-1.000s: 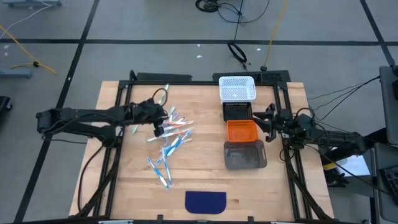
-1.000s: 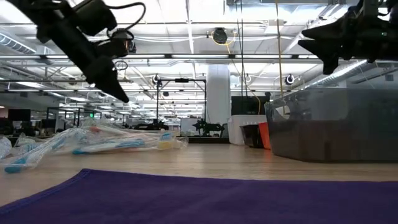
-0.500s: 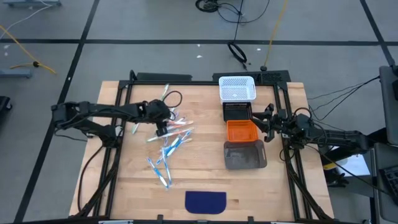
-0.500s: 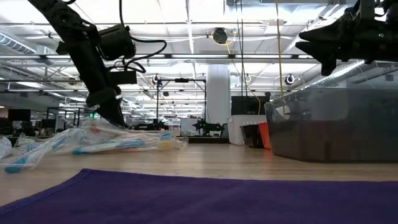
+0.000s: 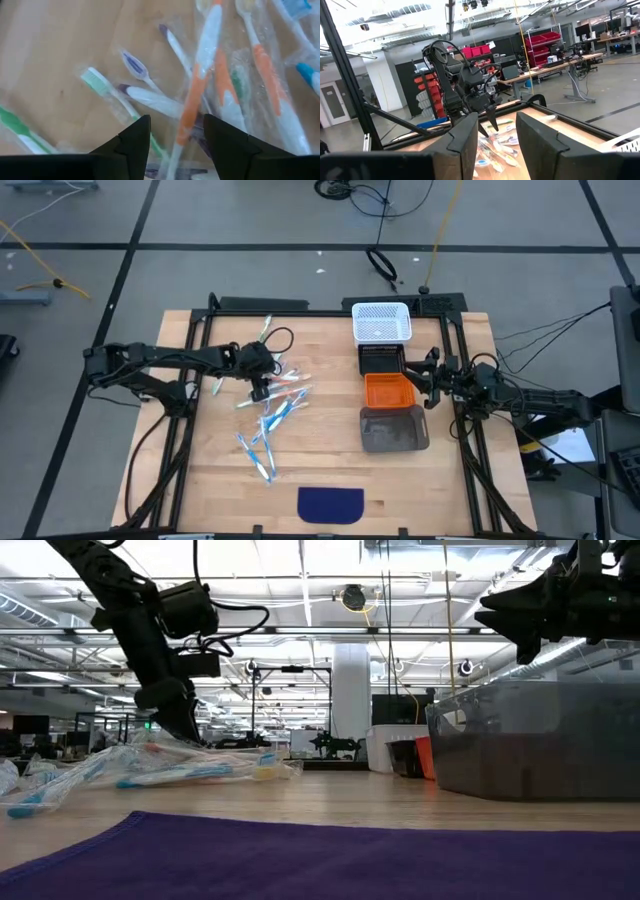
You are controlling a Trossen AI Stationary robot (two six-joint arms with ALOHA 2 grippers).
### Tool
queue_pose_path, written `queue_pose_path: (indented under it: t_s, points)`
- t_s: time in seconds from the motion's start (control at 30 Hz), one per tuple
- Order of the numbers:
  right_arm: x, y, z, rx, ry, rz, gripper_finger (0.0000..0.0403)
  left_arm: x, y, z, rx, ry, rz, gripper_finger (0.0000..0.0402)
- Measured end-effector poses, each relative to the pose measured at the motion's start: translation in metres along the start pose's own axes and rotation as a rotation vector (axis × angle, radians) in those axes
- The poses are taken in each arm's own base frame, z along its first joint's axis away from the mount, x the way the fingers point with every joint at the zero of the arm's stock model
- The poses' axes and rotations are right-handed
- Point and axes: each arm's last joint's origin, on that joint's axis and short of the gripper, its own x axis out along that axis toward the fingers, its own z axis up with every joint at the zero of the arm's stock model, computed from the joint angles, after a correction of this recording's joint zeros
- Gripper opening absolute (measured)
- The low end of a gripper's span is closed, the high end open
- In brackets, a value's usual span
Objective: Pick & Place Toothbrushes
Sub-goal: Put the orange toothbrush into the black bin
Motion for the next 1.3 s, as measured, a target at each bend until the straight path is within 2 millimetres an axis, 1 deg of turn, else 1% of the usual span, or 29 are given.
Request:
queue_pose_path:
  t_s: [0.2,0.4,0.5,0.6,0.63,0.83,1.0,1.13,1.3]
  points:
    - [0.000,0.000,0.000,0.000,0.000,0.000,0.0125,0.000,-0.001,-0.003,0.002,0.031,-0.015,0.0152]
    - [0.000,0.000,0.000,0.000,0.000,0.000,0.0125,0.000,-0.001,-0.003,0.002,0.032,-0.015,0.0105]
    - [0.000,0.000,0.000,0.000,0.000,0.000,0.0125,0.000,-0.001,-0.003,0.002,0.033,-0.015,0.0071]
    - [0.000,0.000,0.000,0.000,0.000,0.000,0.0125,0.000,-0.001,-0.003,0.016,0.033,-0.015,0.0022]
    - [0.000,0.000,0.000,0.000,0.000,0.000,0.0125,0.000,-0.001,-0.003,0.021,0.033,-0.015,0.0011]
    - [0.000,0.000,0.000,0.000,0.000,0.000,0.0125,0.000,-0.001,-0.003,0.012,0.032,-0.015,0.0002]
    - [0.000,0.000,0.000,0.000,0.000,0.000,0.0125,-0.010,0.000,-0.001,0.002,-0.012,-0.004,0.0001]
    - [0.000,0.000,0.000,0.000,0.000,0.000,0.0125,-0.025,0.002,0.004,-0.023,-0.102,0.009,0.0001]
    - [0.000,0.000,0.000,0.000,-0.001,-0.001,0.0125,-0.043,0.002,0.019,-0.096,-0.317,-0.054,0.0000]
